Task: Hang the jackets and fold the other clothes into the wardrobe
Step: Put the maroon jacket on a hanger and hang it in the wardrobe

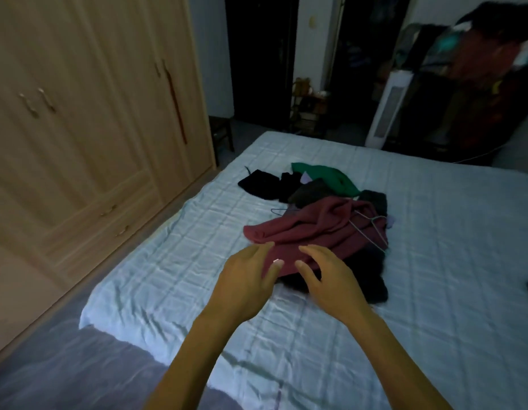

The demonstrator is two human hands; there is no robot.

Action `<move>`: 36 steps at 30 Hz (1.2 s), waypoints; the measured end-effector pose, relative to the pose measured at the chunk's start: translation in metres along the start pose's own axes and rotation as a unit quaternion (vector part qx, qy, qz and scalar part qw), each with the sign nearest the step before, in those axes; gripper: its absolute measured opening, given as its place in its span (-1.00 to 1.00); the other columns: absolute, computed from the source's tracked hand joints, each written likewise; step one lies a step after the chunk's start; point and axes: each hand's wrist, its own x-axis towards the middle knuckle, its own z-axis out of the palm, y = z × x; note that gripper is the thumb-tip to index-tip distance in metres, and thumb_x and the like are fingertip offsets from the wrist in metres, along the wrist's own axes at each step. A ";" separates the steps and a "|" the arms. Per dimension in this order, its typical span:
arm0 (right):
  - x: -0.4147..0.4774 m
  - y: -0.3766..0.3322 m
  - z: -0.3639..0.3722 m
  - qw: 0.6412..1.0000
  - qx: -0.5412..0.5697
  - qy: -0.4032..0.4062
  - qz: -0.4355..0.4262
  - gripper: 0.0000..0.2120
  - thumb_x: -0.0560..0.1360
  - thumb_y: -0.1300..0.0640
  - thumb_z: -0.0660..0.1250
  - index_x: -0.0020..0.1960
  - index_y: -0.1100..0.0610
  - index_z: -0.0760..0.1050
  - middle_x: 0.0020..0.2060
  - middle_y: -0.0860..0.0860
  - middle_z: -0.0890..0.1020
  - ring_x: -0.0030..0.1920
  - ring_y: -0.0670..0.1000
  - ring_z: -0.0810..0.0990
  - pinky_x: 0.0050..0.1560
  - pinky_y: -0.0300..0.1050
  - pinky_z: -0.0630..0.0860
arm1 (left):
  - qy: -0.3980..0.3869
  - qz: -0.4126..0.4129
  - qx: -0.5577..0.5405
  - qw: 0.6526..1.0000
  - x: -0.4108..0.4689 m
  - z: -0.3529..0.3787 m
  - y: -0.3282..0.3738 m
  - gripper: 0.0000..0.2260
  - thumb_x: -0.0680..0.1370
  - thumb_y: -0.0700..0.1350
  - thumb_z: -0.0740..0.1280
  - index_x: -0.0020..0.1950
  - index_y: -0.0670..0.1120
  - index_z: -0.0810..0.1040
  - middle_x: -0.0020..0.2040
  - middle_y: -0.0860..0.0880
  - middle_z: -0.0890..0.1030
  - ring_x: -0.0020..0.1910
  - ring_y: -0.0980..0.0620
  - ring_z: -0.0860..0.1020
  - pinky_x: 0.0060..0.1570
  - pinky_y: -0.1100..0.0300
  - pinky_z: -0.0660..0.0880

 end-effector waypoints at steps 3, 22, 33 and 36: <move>0.008 0.004 0.000 0.999 -0.030 0.025 0.037 -0.61 0.56 -0.09 0.23 0.33 0.04 0.45 0.29 -0.05 0.48 0.25 -0.06 0.47 0.24 -0.22 0.38 | -0.014 0.035 -0.018 0.999 0.026 0.000 -0.014 -0.51 0.59 0.15 0.11 0.42 -0.10 0.38 0.32 -0.06 0.48 0.26 0.00 0.45 0.24 0.20 0.33; 0.105 0.126 -0.017 0.986 -0.016 0.093 0.139 -0.60 0.56 -0.11 0.22 0.32 0.06 0.46 0.28 -0.03 0.50 0.28 -0.06 0.46 0.28 -0.19 0.38 | -0.130 0.103 0.019 0.986 0.189 0.091 -0.016 -0.35 0.47 0.35 0.03 0.42 0.00 0.35 0.33 0.07 0.46 0.30 0.10 0.40 0.28 0.20 0.33; 0.169 0.232 -0.035 0.969 -0.042 0.092 0.224 -0.39 0.46 -0.30 0.01 0.30 0.03 0.48 0.26 -0.03 0.51 0.25 -0.04 0.48 0.25 -0.11 0.42 | -0.221 0.158 0.061 0.961 0.311 0.186 0.008 -0.36 0.48 0.32 0.01 0.42 -0.01 0.36 0.30 0.05 0.49 0.25 0.06 0.45 0.26 0.15 0.35; 0.194 0.257 -0.025 0.968 -0.060 0.072 0.234 -0.38 0.46 -0.31 -0.01 0.32 0.03 0.47 0.27 -0.01 0.51 0.27 -0.02 0.48 0.27 -0.07 0.41 | -0.235 0.162 0.073 0.956 0.348 0.213 0.000 -0.32 0.46 0.33 -0.04 0.42 -0.04 0.36 0.33 0.02 0.48 0.28 0.04 0.44 0.27 0.15 0.34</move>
